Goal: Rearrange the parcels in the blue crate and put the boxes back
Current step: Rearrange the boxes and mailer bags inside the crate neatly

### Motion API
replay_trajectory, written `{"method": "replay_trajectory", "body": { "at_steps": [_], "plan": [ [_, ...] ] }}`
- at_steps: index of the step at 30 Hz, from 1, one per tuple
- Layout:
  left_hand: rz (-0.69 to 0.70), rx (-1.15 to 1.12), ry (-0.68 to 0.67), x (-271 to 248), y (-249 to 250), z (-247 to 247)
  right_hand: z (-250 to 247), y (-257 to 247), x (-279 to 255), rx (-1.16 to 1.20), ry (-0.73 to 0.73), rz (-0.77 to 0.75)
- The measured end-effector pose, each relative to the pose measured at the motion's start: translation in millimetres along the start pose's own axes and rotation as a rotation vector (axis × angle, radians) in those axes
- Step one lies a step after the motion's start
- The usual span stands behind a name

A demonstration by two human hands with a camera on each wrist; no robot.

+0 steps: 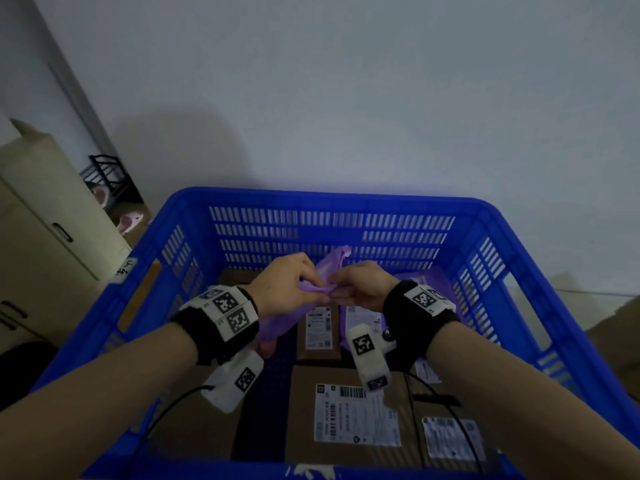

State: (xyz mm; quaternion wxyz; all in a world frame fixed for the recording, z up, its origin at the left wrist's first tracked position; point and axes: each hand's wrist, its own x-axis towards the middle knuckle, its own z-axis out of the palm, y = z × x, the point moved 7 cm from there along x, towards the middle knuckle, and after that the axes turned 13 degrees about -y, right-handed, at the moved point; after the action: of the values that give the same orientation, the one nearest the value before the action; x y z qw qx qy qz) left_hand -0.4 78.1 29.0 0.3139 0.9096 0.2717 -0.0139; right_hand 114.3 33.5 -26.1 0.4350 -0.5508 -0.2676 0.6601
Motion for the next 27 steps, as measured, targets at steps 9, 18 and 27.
{"method": "replay_trajectory", "body": {
  "at_steps": [9, 18, 27],
  "plan": [
    [-0.240, -0.409, 0.056, -0.7, -50.5, -9.5, -26.8, -7.5, -5.8, -0.094, -0.033, -0.104],
    [-0.324, -1.027, -0.157, 7.0, -60.1, 29.2, -45.6, -23.0, -21.4, 0.073, -0.084, -0.230],
    [-0.267, -0.338, -0.083, 31.3, -61.6, -8.8, -82.2, -57.9, -42.3, -0.571, 0.419, -0.352]
  ]
}}
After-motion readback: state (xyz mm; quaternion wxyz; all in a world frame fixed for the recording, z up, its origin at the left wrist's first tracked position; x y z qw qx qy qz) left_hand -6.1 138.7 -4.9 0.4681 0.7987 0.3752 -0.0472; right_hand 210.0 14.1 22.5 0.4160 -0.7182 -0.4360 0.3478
